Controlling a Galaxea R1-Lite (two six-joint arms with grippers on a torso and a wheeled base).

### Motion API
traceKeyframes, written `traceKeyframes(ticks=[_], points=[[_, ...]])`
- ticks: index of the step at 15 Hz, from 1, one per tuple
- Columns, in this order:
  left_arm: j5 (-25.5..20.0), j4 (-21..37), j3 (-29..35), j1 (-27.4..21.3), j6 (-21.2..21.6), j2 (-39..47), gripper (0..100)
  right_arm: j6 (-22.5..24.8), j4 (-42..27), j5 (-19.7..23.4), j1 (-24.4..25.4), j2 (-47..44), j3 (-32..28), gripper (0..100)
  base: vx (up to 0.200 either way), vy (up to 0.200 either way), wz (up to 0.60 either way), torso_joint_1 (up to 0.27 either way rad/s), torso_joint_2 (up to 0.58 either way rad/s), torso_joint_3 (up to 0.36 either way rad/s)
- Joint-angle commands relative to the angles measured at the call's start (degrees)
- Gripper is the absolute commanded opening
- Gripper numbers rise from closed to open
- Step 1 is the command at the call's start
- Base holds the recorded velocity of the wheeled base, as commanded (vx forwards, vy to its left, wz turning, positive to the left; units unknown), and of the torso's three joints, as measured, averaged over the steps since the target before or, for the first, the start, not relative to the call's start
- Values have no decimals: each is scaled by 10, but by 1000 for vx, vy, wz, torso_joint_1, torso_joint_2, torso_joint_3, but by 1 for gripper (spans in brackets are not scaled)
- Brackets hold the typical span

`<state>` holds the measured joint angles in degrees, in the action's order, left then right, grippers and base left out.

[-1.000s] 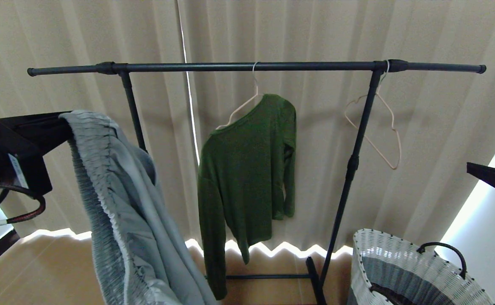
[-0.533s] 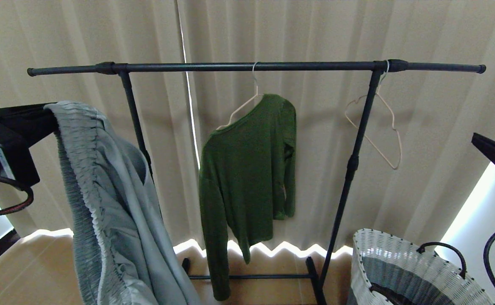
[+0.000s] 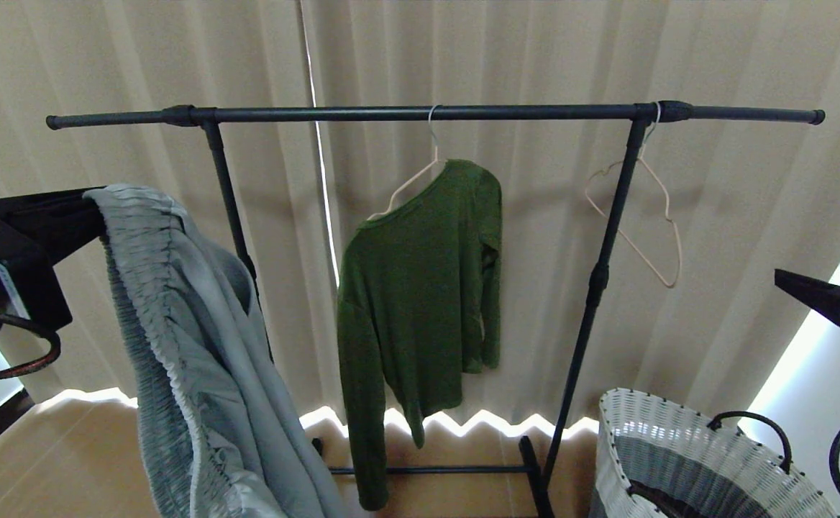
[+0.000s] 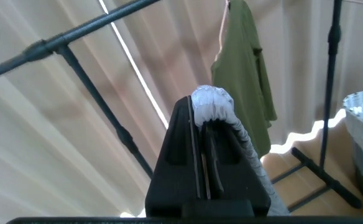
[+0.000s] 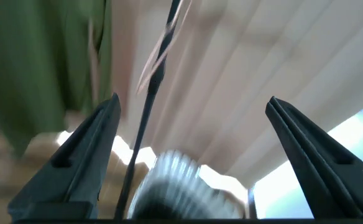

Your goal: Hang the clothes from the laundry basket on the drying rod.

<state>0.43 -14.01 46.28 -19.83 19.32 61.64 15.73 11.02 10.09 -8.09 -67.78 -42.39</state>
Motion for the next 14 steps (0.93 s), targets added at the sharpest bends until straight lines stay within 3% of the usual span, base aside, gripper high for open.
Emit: traceKeyframes(ticks=[1,2,11,14], points=[[0,-1,-4,8,0,4,0,0,-6,0,0,-4,-14,100,0,0,0,0,0,0],[0,0,-8,8,-2,3,0,0,-5,0,0,-5,-13,100,0,0,0,0,0,0],[0,0,-23,10,-3,2,0,0,-6,1,3,-3,-15,100,200,0,0,3,2,2],[0,-3,-60,10,-1,-17,0,1,-9,1,5,-3,-20,100,200,0,0,6,2,4]])
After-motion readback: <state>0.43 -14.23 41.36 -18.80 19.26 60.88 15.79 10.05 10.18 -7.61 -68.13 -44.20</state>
